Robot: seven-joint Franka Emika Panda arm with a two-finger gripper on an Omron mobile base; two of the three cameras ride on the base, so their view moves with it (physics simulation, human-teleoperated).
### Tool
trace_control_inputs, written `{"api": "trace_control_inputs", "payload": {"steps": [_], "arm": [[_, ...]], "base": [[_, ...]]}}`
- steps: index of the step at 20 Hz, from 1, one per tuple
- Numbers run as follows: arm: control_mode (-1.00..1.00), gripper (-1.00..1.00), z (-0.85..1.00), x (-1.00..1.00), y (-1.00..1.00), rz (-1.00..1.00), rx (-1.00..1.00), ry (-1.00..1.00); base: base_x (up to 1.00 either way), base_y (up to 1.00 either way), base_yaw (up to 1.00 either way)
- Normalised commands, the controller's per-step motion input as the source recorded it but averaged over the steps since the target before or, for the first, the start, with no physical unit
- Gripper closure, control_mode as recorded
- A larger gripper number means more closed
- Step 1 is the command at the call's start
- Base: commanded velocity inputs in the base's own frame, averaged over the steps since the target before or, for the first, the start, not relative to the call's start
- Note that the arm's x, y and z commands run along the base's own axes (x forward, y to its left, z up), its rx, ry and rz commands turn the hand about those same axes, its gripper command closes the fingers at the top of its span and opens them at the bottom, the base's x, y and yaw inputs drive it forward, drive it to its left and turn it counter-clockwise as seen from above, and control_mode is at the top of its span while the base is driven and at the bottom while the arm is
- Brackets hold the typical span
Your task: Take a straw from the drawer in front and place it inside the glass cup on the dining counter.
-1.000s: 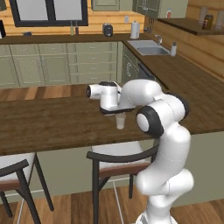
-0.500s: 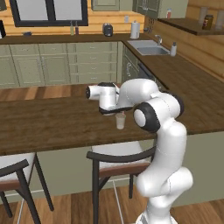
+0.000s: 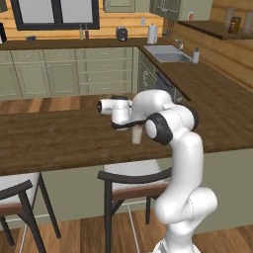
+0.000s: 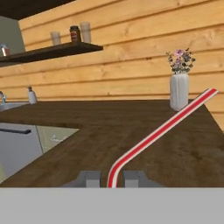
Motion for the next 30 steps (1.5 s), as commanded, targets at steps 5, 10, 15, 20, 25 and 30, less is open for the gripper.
{"api": "trace_control_inputs", "payload": {"steps": [5,10,15,20,25,30], "arm": [[-1.0,1.0,-0.17,0.25,0.02,0.0,0.0,0.0],[-1.0,1.0,-0.01,-0.17,0.15,0.0,0.0,0.0],[-1.0,1.0,-0.03,-0.46,0.15,0.0,0.0,0.0],[-1.0,1.0,-0.09,-0.13,-0.01,-0.01,0.0,0.0],[-1.0,1.0,-0.21,0.0,-0.14,-0.01,-0.01,0.0],[-1.0,1.0,-0.26,-0.33,-0.13,0.0,0.0,-0.02]], "base": [[0.0,0.0,0.0],[0.0,0.0,0.0],[0.0,0.0,0.0],[0.0,0.0,0.0],[0.0,0.0,0.0],[0.0,0.0,0.0]]}}
